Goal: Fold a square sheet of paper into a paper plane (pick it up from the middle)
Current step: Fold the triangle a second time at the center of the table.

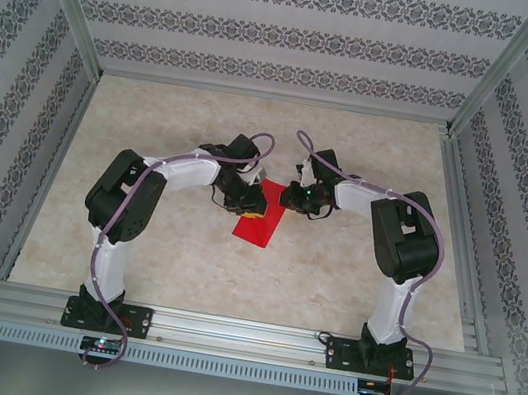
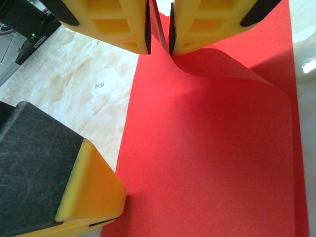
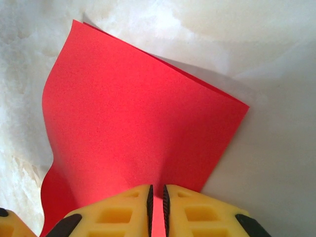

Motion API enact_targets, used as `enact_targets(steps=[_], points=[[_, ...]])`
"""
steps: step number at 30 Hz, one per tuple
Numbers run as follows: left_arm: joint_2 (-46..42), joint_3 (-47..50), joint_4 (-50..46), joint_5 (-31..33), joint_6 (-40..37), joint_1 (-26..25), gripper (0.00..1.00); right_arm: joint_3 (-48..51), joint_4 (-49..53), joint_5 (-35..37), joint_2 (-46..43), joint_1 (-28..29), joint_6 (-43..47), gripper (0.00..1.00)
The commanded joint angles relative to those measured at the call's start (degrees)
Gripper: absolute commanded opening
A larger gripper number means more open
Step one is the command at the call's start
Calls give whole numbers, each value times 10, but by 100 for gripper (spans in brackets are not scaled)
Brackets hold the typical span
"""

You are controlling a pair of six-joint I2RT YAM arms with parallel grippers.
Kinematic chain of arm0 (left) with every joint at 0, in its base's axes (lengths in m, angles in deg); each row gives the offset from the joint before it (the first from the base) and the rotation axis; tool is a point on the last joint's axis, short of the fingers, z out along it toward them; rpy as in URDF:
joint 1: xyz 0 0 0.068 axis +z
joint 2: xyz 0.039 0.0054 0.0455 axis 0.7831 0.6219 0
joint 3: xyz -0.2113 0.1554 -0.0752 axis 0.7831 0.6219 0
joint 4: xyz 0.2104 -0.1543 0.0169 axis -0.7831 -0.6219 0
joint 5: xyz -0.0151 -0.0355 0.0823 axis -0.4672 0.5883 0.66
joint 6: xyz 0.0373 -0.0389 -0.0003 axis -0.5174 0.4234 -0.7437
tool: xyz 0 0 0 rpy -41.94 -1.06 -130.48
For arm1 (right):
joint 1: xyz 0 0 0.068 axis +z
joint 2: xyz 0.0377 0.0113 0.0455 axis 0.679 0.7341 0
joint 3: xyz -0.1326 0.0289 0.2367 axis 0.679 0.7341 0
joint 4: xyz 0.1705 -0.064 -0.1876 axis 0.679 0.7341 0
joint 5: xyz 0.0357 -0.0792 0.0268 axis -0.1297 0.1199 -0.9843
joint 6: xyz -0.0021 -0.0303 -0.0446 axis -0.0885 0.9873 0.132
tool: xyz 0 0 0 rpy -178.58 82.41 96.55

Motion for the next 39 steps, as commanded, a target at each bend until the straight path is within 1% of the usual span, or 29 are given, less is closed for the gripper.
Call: enact_targets(steps=[1,16,21,26,39], points=[[-20,-15,-36,15,-21,-5,21,-4,28,22,19,7,17,17],[-26,-37,-55,17,-30,-5,18,-9,37,29,19,8,22,16],[-12,-46,-54,9,-30,-8,13,-11,34,29,21,9,21,15],[5,-58,-55,7,-31,-10,9,-12,33,29,21,9,22,15],[44,-82,-51,3,-27,-16,8,-13,30,22,26,12,24,14]])
